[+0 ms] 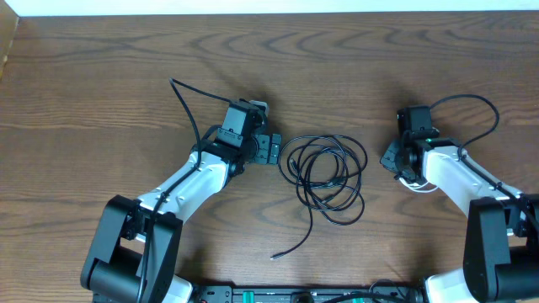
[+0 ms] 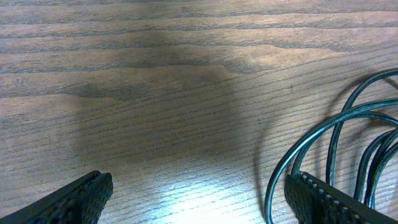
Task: Untangle cables
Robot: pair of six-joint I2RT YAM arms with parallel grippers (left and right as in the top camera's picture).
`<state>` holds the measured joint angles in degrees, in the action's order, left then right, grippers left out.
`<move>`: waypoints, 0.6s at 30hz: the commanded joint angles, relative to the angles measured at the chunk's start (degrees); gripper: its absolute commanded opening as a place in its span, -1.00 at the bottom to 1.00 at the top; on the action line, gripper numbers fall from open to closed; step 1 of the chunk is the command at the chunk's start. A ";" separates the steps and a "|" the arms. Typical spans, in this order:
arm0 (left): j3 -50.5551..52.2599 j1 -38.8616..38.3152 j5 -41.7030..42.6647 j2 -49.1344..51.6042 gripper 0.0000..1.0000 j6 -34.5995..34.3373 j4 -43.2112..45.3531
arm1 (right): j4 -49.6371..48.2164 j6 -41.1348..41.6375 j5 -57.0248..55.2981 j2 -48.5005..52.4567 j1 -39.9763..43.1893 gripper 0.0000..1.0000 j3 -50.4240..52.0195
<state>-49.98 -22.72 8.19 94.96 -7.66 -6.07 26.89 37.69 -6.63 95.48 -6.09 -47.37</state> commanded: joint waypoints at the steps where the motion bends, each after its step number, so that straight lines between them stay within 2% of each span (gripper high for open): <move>1: 0.26 -0.13 -0.98 0.48 0.87 0.13 -0.09 | 0.52 1.51 0.50 1.20 -0.17 -0.85 3.06; 5: 0.26 -0.13 -0.98 0.46 0.87 0.13 -0.09 | -0.57 1.49 -3.37 1.20 0.02 -0.97 3.06; 10: 0.26 -0.13 -0.98 0.48 0.87 0.11 -0.09 | -4.96 1.07 -8.52 1.18 1.68 -0.97 2.91; 14: 0.26 -0.13 -0.98 0.48 0.87 0.11 -0.09 | -9.81 -1.40 -8.68 1.16 4.92 -0.97 1.36; 18: 0.26 -0.13 -0.98 0.46 0.87 0.13 -0.09 | -10.73 -3.72 -8.70 1.16 9.29 -0.97 -1.77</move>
<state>-49.98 -22.72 8.19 94.96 -7.66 -6.07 16.58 36.60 -13.30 96.27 0.56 -46.30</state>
